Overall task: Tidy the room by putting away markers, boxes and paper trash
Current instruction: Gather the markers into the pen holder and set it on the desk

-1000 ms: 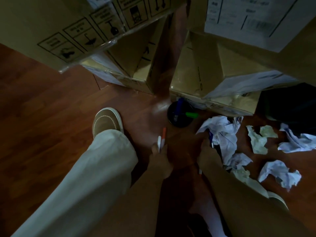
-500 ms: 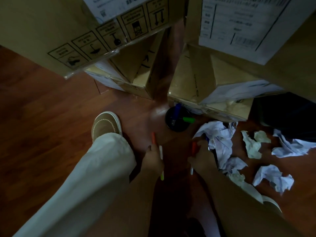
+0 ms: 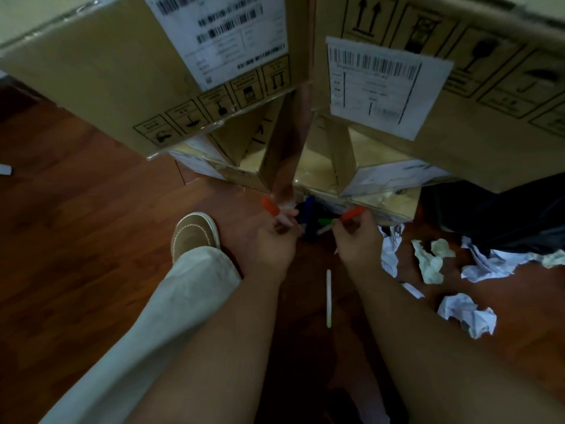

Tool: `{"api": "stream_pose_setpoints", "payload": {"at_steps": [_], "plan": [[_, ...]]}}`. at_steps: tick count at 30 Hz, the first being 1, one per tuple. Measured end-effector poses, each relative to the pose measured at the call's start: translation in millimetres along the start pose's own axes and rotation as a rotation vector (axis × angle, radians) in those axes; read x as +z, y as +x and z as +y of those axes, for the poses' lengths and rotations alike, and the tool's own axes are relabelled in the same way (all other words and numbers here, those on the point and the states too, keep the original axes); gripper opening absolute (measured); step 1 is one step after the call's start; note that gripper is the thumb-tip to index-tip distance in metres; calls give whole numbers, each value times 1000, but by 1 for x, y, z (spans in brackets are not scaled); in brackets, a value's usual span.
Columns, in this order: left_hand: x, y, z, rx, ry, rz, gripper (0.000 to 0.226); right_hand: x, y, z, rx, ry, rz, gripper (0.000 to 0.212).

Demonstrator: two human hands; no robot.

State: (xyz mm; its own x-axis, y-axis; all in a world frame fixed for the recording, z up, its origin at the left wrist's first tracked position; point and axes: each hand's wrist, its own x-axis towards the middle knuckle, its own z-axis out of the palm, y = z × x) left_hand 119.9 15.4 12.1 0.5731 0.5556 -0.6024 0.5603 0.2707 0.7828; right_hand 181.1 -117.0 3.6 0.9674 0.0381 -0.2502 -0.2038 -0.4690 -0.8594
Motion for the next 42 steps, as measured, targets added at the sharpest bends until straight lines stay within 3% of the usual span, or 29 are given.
{"api": "stream_pose_setpoints", "payload": {"at_steps": [4, 9, 10, 13, 16, 18, 22, 25, 29, 32, 36, 42], "plan": [[10, 9, 14, 30, -16, -21, 5, 9, 4, 0, 3, -15, -33, 21], [16, 15, 15, -11, -161, -128, 54, 1, -8, 29, 81, -85, -29, 40], [14, 16, 12, -33, -153, -81, 53, -4, -12, 39, 147, -122, -36, 37], [10, 6, 4, -42, 48, 149, 15, -14, -34, 73, 238, -303, -112, 25], [13, -15, -25, 42, 252, 231, 13, -17, -56, 90, 273, -394, -150, 30], [14, -30, -52, 145, 490, 35, 21, -20, -59, 93, 251, -424, -133, 30], [27, -55, -90, 136, 974, -655, 39, -33, -37, 96, 275, -476, -193, 28], [50, -70, -107, 107, 1246, -883, 57, -49, -18, 108, 289, -525, -343, 30], [73, -78, -114, 23, 1445, -889, 80, -62, -8, 124, 94, -606, -528, 32], [83, -74, -116, 29, 1527, -868, 83, -63, -8, 133, -124, -615, -552, 32], [84, -65, -114, -15, 1654, -856, 76, -62, -10, 139, -116, -753, -592, 34], [68, -67, -119, -118, 1468, -535, 54, -70, -20, 145, -30, -933, -697, 32]]}}
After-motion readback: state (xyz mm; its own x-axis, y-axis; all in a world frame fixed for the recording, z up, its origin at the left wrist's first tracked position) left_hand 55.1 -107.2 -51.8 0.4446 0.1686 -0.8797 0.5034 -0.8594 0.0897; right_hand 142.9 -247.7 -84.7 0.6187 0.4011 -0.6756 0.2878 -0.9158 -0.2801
